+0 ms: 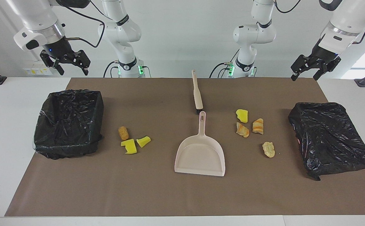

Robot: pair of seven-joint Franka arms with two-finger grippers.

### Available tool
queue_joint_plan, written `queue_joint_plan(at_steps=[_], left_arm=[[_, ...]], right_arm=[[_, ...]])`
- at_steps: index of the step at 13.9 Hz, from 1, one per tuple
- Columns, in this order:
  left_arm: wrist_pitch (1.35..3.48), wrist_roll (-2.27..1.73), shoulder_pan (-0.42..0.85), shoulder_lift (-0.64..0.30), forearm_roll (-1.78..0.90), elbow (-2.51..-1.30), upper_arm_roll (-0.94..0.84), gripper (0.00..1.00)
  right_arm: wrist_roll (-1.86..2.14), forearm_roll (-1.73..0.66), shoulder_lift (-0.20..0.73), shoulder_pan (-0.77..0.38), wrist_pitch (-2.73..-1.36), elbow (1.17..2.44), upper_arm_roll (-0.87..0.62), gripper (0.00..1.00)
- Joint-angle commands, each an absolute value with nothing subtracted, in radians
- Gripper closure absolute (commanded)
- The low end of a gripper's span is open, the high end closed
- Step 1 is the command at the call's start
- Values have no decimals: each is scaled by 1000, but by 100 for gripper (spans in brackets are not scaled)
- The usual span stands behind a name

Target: Sweep and dump trash in bin

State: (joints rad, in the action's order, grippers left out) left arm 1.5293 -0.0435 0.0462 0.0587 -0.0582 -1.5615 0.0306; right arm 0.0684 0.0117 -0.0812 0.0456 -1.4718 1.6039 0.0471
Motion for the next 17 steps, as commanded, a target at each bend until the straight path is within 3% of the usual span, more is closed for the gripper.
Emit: queue_joint_plan(at_steps=[1,9,17], left_arm=[[1537,-52,49,80,-46,-1589,28,0],[1543,-93,119,133,-46,-1696,17,0],[1615,-417,464,253,-57,-1951,15,0]], right_arm=[[95,15,-106,54,-1460,1628,43,0],[94,14,-106,54,-1454,1628,43,0],[94,0,-104,52,-1460,1624,41,0]])
